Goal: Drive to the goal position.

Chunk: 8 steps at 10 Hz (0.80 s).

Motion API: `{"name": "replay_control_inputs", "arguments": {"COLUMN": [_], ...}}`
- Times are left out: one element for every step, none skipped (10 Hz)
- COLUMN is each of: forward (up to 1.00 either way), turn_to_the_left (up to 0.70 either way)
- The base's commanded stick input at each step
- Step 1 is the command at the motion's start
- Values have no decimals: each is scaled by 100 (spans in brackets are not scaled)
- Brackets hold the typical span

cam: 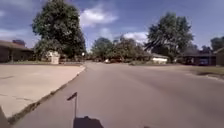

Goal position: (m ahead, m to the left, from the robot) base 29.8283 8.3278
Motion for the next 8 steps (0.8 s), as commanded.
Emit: {"name": "replay_control_inputs", "arguments": {"forward": [100,100,100,100,100,100,100,100], "turn_to_the_left": [0,1,2,2,0,-34,-35,-36]}}
